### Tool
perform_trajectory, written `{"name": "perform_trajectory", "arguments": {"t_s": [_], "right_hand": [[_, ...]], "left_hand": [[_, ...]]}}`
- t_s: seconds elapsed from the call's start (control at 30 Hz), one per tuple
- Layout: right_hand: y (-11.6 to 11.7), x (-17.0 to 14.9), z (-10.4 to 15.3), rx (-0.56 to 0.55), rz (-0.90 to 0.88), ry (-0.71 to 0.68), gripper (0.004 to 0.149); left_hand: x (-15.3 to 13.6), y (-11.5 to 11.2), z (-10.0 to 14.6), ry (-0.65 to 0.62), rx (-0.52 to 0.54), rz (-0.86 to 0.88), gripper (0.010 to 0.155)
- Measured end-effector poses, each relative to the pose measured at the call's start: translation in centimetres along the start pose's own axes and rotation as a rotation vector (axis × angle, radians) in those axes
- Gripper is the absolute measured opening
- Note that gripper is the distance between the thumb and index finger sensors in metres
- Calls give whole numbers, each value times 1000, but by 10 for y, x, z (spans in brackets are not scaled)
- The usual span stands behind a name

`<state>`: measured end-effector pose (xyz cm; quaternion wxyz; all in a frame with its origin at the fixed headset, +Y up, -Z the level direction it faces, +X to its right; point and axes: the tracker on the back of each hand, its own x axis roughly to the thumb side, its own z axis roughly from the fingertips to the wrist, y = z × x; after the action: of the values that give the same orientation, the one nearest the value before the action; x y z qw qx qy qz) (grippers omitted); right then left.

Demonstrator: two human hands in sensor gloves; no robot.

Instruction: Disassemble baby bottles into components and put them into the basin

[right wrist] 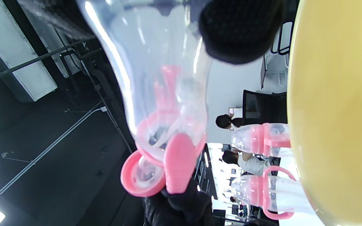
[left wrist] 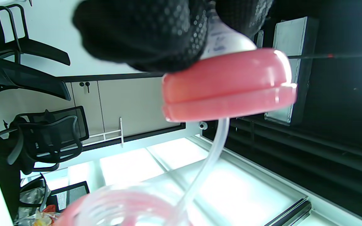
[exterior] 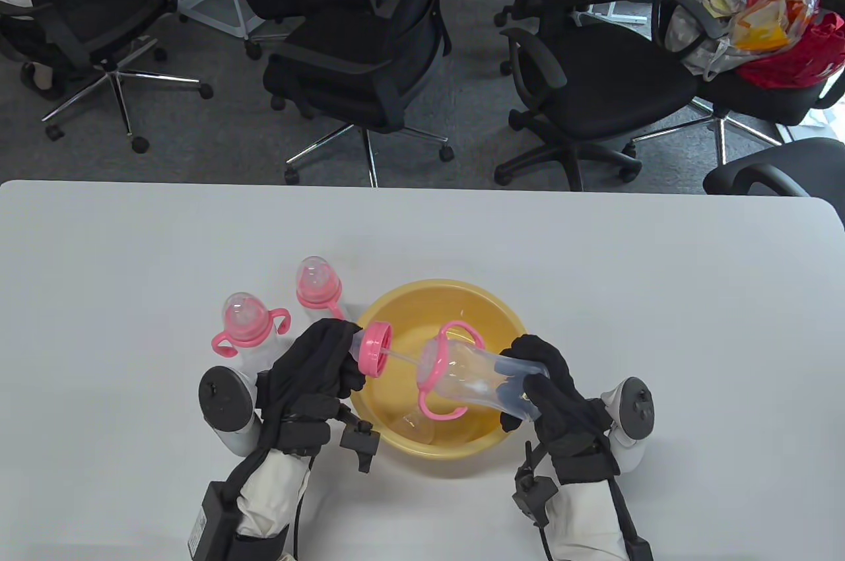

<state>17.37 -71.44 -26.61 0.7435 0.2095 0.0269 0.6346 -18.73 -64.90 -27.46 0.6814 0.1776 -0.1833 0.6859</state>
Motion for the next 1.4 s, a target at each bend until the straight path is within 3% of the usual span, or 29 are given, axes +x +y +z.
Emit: {"name": "perform_trajectory", "arguments": {"t_s": [0.57,0.87,1.0,1.4], "right_hand": [[-14,-7,2,-4,89,137,75],[-23,-6,6,-21,39,110,75],[-28,-8,7,-5,-73,73,75],[-37,-10,11,16,-330,-49,75]], "left_hand": [[10,10,-1,-9,39,60,45],[1,12,-4,39,10,-18,45],[-4,8,-4,63,-10,-60,45],[-34,-29,0,204,-256,-307,44]]}}
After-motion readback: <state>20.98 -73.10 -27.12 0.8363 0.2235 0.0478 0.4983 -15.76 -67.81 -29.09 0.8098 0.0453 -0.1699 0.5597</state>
